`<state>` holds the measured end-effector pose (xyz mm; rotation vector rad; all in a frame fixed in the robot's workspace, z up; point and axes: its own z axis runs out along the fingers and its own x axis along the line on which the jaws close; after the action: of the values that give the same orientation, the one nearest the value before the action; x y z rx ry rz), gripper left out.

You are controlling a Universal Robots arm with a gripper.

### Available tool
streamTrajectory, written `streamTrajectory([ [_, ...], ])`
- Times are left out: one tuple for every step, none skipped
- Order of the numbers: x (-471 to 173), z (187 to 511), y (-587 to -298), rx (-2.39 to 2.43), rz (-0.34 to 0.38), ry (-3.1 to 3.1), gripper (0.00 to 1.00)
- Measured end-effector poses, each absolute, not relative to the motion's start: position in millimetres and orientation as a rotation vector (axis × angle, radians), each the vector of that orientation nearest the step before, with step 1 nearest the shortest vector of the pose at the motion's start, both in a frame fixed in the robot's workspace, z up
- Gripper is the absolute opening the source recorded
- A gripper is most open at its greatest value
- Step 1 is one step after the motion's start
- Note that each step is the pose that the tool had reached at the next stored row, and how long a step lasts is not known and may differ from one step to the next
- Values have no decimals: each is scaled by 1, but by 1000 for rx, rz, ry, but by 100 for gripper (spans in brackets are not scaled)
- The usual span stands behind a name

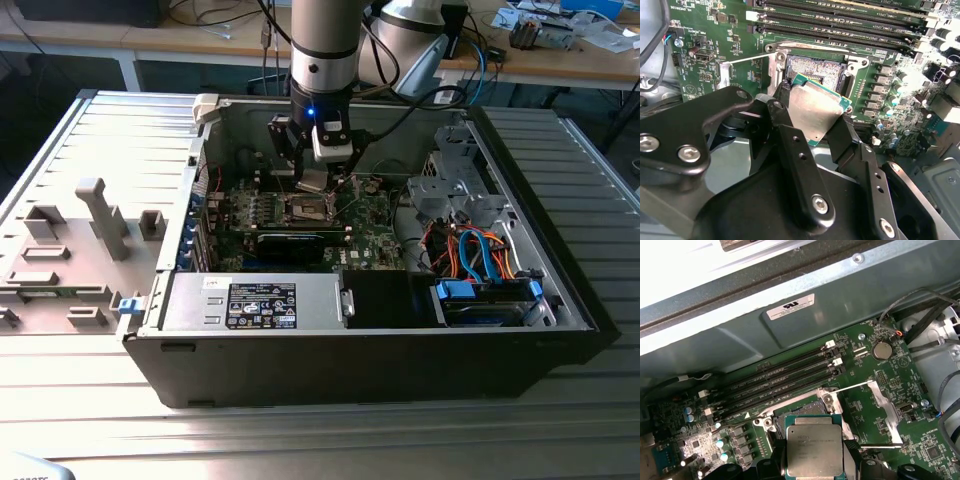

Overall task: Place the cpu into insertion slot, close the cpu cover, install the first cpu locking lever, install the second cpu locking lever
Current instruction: 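Place the cpu into insertion slot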

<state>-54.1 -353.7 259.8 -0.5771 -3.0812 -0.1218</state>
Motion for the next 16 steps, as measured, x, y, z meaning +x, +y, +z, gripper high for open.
streamTrajectory([
  [-54,260,-354,-578,-122,-3081,54],
  [-54,260,-354,-579,-122,-3081,54],
  [-54,260,-354,-580,-122,-3081,54],
  [-54,260,-354,-580,-122,-3081,54],
  [-54,260,-354,-581,-122,-3081,54],
  [-54,260,-354,-581,-122,-3081,54],
  [-54,260,-354,-582,-122,-3081,54],
  [-54,260,-354,-582,-122,-3080,54],
  [-54,260,-354,-583,-122,-3080,54],
  [-54,260,-354,-583,-122,-3080,54],
  [-54,260,-354,-584,-122,-3080,54],
  [-54,260,-354,-585,-122,-3080,54],
  [-54,260,-354,-586,-122,-3080,54],
  [-54,260,-354,-586,-122,-3080,54],
  [-54,260,-354,-587,-122,-3080,54],
  [-54,260,-354,-588,-122,-3079,54],
])
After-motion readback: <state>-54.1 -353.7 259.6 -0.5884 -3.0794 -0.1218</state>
